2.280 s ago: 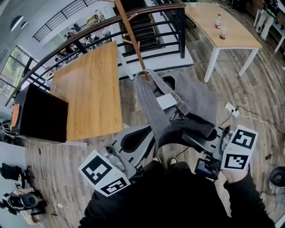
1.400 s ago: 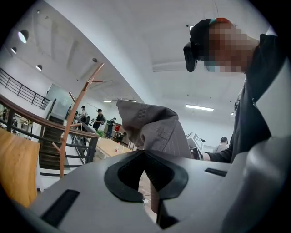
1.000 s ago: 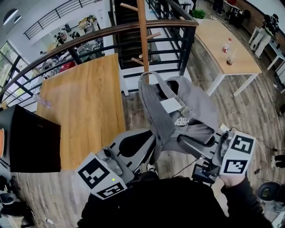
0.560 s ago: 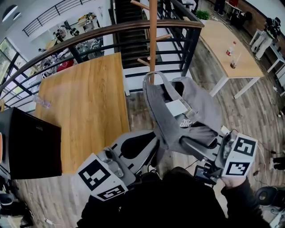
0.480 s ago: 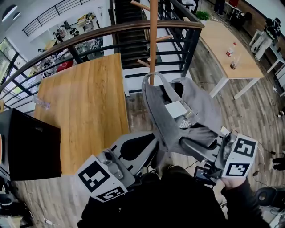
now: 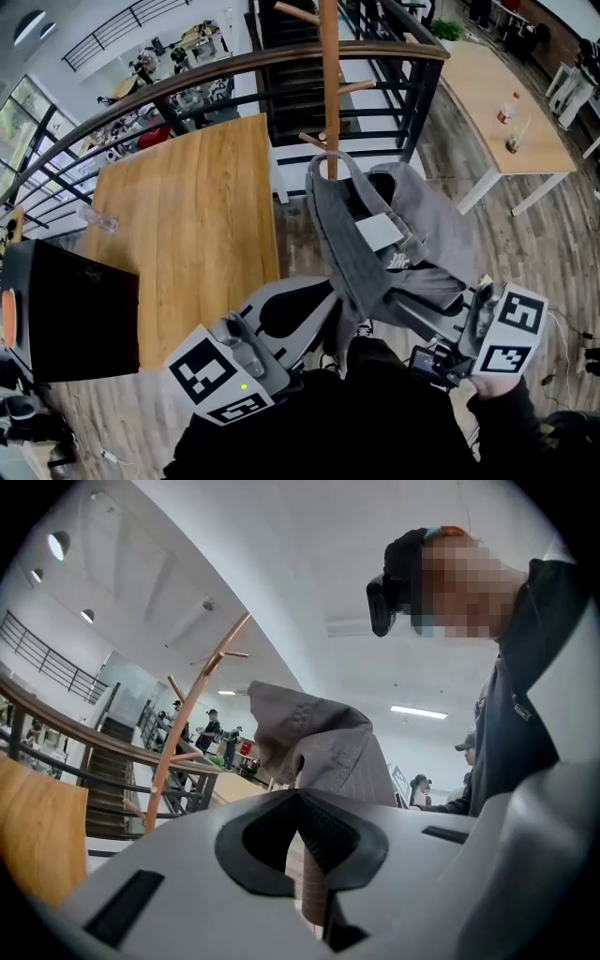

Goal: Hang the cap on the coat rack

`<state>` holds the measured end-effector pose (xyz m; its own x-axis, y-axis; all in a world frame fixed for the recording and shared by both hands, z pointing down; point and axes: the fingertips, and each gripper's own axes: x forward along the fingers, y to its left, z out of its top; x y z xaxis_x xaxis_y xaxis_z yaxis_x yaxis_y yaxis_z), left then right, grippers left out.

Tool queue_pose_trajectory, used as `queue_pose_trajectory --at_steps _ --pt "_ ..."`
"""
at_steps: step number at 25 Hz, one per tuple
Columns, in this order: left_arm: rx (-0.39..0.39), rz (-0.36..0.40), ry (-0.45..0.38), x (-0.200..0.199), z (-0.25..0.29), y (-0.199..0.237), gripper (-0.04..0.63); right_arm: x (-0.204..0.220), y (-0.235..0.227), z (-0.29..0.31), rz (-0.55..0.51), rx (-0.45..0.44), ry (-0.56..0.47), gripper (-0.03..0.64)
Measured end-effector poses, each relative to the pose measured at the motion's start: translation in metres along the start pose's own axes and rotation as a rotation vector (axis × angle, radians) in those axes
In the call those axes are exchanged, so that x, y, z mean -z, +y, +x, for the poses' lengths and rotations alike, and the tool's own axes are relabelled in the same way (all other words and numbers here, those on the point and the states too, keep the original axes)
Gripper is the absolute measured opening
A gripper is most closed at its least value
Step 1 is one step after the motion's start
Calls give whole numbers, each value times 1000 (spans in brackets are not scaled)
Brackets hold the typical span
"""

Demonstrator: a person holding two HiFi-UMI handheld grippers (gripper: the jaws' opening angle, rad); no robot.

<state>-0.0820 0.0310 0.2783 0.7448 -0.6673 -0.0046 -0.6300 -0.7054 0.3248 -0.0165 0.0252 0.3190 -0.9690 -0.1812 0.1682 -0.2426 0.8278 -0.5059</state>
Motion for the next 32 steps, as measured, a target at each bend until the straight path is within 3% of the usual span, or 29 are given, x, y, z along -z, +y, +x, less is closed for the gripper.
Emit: queue_pose_trajectory --at_steps 11,17,22,27,32 --pt "-61 102 -22 -35 75 47 0 -68 -74 0 -80 -88 -27 49" --pt "-64 54 -49 -27 97 44 0 -71 -89 -11 -44 -117 -37 49" --pt "-81 61 -71 -28 105 58 0 -74 -102 -7 -91 -163 -30 49" --pt "-64 61 -63 -19 110 77 0 -76 -112 5 -71 -157 -51 49" --pt "-72 84 -91 -34 100 107 0 -106 -118 18 -6 -167 -137 46"
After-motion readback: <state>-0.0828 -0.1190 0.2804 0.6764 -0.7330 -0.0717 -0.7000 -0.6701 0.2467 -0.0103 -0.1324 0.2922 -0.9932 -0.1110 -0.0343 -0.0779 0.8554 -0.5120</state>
